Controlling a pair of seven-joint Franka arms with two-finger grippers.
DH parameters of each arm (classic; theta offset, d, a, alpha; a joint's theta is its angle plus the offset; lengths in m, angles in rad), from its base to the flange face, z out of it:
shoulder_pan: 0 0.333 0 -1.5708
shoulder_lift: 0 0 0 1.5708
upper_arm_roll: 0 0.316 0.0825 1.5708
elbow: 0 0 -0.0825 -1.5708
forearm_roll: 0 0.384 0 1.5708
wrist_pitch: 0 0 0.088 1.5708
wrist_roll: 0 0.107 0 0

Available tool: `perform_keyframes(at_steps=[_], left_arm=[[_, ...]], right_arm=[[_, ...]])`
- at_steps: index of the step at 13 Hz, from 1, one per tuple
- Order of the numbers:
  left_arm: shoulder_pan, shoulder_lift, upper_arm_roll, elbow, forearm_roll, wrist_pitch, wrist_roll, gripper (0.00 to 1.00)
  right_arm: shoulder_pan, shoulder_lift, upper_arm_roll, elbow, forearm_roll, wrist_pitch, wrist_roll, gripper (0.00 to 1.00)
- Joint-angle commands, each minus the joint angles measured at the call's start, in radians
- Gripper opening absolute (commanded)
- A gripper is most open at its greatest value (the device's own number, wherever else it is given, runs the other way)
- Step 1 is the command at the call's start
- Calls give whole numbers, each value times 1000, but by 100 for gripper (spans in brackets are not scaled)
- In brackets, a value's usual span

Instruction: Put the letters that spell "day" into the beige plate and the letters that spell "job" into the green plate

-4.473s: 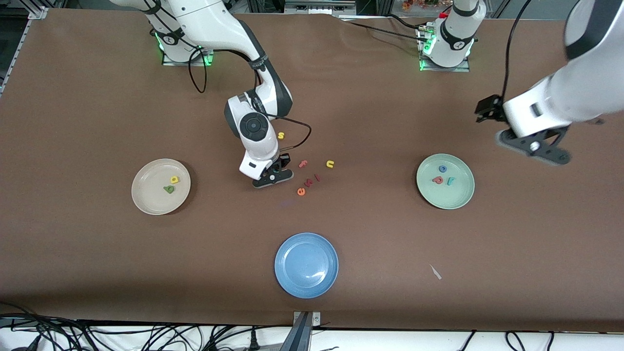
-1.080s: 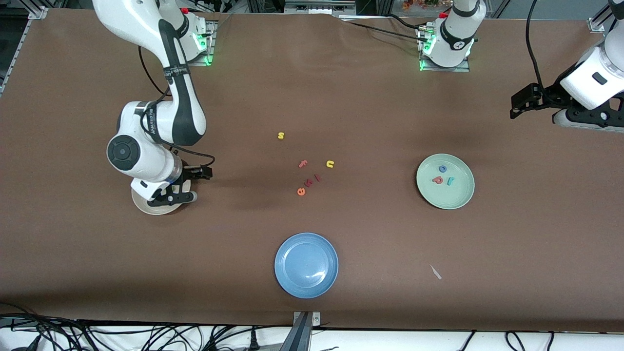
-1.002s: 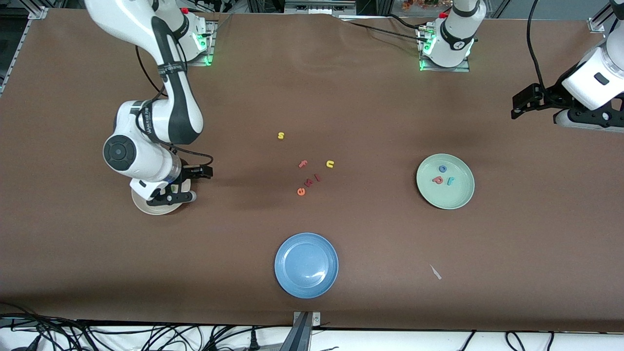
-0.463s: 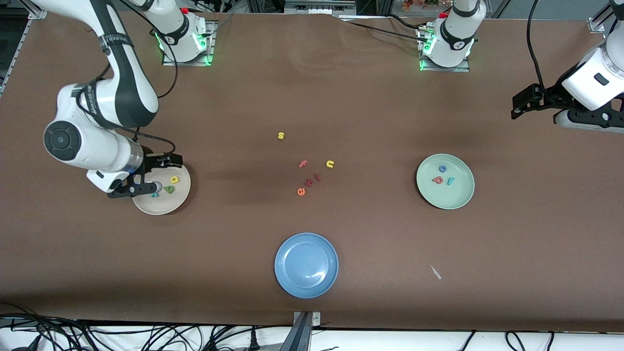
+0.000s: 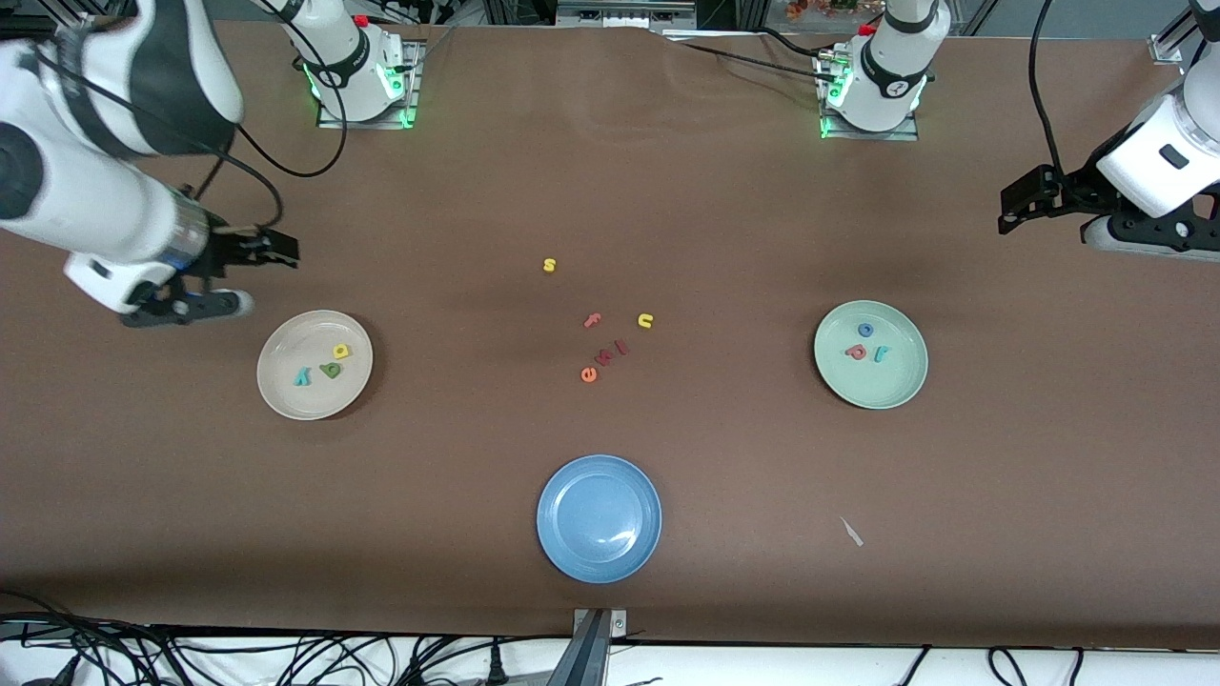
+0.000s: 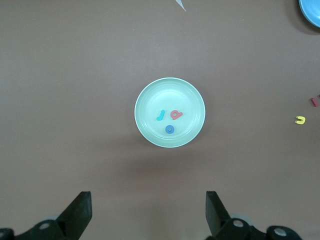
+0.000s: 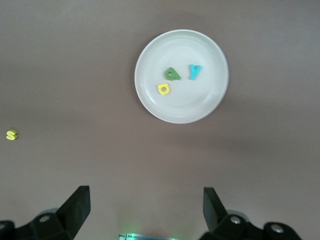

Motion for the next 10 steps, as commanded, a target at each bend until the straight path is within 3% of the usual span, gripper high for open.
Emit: perform_keyframes(at_steps=[1,4,8,10], left_arm=[[3,10,-4,23,-15,-7,-7,100],[1,10,-5,23,-15,-7,-8,100],[-2,13,-5,35,-15,-7,-8,100],[0,17,-5,37,-15,-7,-7,100]], right_arm=[[-5,-28,-50,107,-3,-149,-1,100],[-5,-47,-56,150,-3,-185,19,100],[-3,-77,-61,77,17,-32,53,100],[-6,-80,-61,67,26,-24,45,100]])
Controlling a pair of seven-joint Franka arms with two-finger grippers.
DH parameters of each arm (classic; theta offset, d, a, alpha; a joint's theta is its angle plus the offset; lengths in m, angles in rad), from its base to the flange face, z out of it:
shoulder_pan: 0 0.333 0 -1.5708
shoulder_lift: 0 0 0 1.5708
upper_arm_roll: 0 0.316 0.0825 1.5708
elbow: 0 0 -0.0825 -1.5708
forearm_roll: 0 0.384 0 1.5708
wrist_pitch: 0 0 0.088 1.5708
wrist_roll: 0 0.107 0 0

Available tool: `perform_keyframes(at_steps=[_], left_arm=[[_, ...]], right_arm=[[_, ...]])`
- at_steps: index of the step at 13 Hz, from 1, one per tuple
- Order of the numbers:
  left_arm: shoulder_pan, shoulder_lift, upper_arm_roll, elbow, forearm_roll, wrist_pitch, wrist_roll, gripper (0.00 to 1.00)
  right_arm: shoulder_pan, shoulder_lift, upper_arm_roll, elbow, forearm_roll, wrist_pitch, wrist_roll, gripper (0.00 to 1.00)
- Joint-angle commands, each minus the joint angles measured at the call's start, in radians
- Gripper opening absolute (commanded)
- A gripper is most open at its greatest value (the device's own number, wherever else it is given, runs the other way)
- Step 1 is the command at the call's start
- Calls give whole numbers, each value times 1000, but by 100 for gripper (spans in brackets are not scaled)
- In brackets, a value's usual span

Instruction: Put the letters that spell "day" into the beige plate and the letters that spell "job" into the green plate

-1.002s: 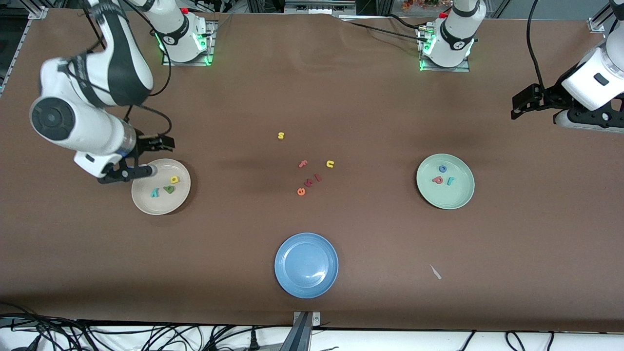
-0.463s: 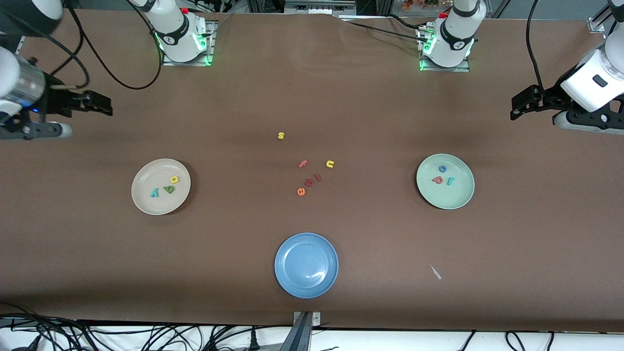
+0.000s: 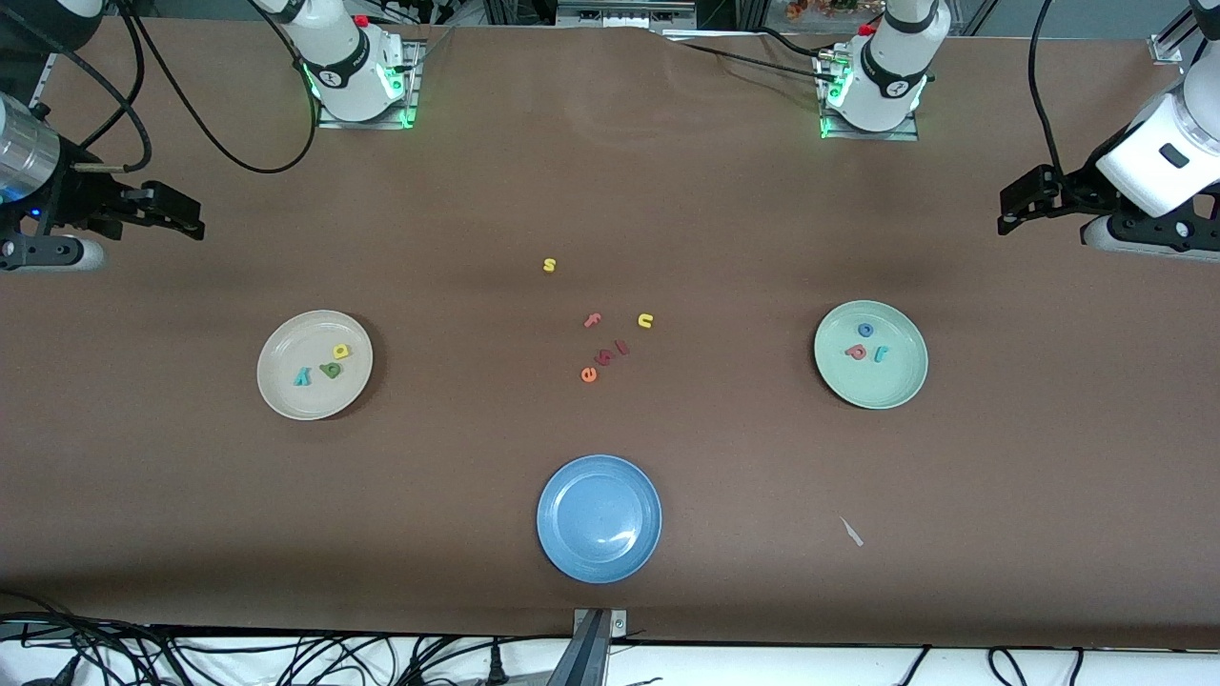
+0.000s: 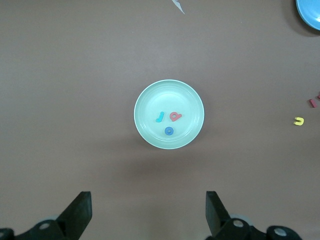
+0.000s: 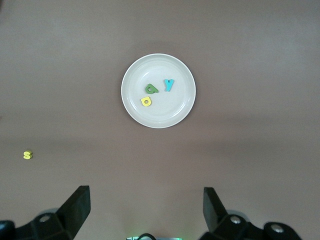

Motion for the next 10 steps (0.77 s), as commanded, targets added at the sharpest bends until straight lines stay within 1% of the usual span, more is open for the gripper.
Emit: perform_keyframes(at_steps=[1,10], left_arm=[[0,14,-1,27,-15,-8,-7,100],[1,18,0,32,-15,-9,-7,100]], right_arm=[[-7,-32,2,-36,20,25,1,100],[-24,-35,0,-35,18,26,0,100]])
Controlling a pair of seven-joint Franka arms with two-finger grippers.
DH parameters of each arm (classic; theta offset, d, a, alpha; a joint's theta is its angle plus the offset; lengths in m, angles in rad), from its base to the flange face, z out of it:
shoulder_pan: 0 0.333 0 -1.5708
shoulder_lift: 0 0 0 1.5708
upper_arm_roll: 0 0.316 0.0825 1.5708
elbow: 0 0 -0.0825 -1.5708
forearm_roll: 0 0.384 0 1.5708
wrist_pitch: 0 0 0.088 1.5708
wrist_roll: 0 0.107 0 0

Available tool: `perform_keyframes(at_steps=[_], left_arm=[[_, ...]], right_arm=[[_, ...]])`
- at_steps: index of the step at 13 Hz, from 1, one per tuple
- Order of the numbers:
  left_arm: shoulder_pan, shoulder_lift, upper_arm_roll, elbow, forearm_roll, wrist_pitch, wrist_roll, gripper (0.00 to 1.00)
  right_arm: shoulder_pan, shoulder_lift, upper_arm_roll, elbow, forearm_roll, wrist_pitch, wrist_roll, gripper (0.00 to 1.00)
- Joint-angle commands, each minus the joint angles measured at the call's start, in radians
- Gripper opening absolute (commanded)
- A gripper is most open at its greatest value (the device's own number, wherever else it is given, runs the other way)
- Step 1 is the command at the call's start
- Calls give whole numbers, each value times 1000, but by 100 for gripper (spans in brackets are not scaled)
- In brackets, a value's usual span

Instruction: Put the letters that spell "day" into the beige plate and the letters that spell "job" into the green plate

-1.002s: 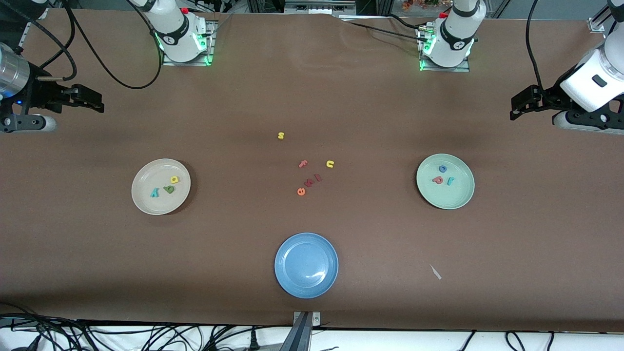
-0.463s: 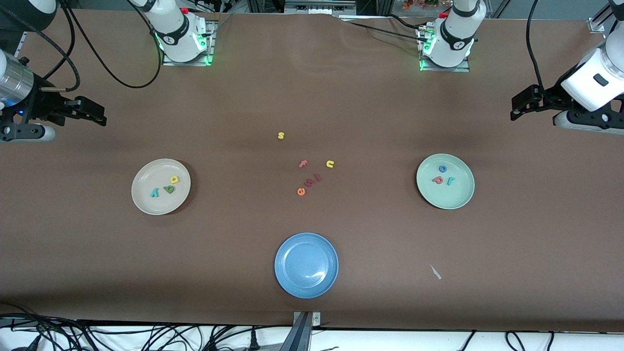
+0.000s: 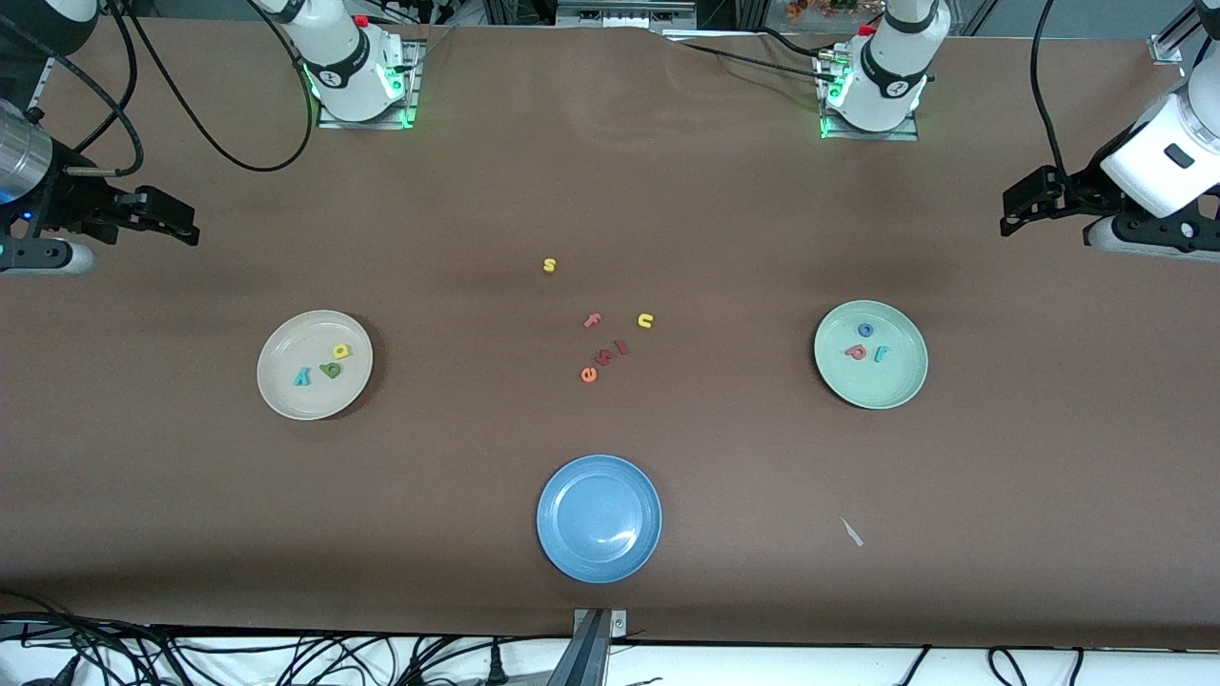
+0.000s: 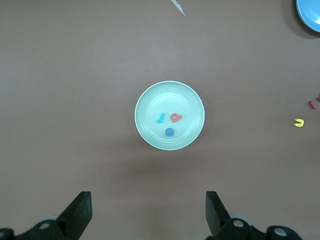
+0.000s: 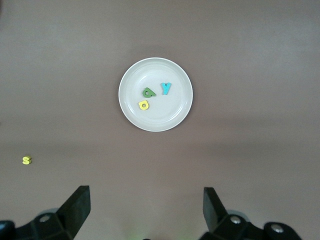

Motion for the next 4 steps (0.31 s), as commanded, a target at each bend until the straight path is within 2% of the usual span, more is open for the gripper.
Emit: perform_keyframes(at_steps=[1,4], left_arm=[[4,19,1,26,-16,-9,2,100],[1,16,-5,29,-16,-15,-7,100]], right_arm=[[-9,-24,4,-26,18,11,0,100],[-9,-23,4,-27,18,11,0,100]])
